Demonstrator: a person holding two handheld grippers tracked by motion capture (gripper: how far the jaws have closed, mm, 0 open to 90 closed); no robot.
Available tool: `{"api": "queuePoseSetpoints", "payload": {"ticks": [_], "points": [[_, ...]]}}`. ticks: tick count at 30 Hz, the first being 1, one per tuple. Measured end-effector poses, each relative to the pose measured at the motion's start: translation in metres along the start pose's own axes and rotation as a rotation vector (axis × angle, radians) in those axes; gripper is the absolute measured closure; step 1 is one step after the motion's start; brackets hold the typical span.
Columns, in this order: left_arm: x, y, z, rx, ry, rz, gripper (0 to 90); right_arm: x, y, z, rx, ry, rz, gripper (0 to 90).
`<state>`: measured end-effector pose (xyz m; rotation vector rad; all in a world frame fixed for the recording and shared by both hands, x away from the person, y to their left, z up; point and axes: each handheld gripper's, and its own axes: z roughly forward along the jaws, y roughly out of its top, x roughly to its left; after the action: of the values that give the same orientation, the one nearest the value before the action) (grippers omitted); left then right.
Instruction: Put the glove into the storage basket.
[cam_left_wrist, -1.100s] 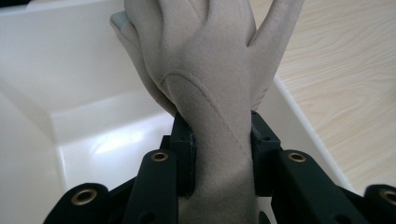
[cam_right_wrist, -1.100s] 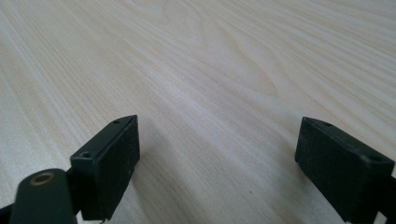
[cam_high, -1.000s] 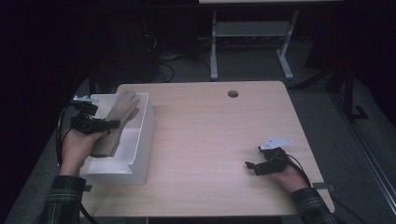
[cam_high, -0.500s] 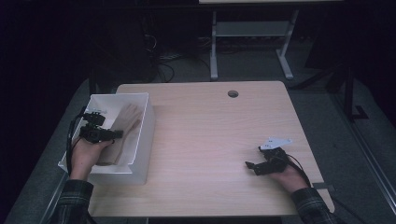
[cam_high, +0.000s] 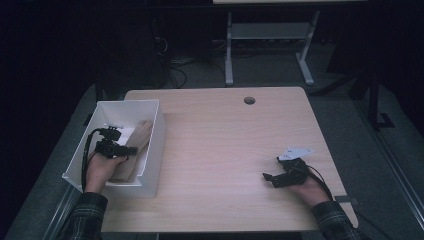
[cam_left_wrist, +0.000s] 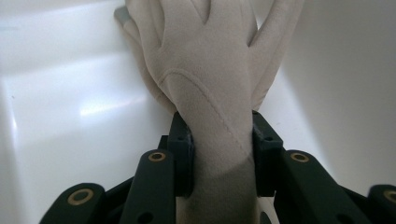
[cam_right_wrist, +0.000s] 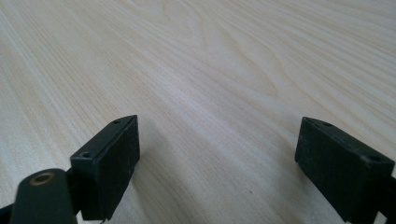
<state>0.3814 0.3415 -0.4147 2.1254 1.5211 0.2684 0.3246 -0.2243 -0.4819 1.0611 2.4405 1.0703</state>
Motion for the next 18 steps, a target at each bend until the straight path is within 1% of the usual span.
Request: {"api": "queuePoseSetpoints", "payload": {"ticks": [1,5,7,9,13,15,18], "points": [[0.0,-0.001,0.002,0.005,0.001,-0.008,65.2,0.0,0.0,0.0,0.0,0.0,0.0,13.2],[0.002,-0.002,0.007,0.026,0.003,-0.008,59.8,0.0,0.0,0.0,0.0,0.0,0.0,13.2],[0.002,-0.002,0.008,0.024,0.008,-0.009,54.2,0.0,0.0,0.0,0.0,0.0,0.0,13.2],[0.003,-0.002,0.008,0.021,0.013,-0.015,46.4,0.0,0.0,0.0,0.0,0.0,0.001,13.2],[0.005,0.0,0.002,-0.012,0.031,-0.005,31.6,0.0,0.0,0.0,0.0,0.0,0.0,13.2],[0.003,0.003,-0.003,-0.026,0.037,0.003,27.5,0.0,0.0,0.0,-0.003,0.001,0.002,13.3],[0.001,0.01,-0.016,-0.071,0.042,0.013,23.9,0.0,0.0,0.0,-0.003,0.001,0.002,13.2]]}}
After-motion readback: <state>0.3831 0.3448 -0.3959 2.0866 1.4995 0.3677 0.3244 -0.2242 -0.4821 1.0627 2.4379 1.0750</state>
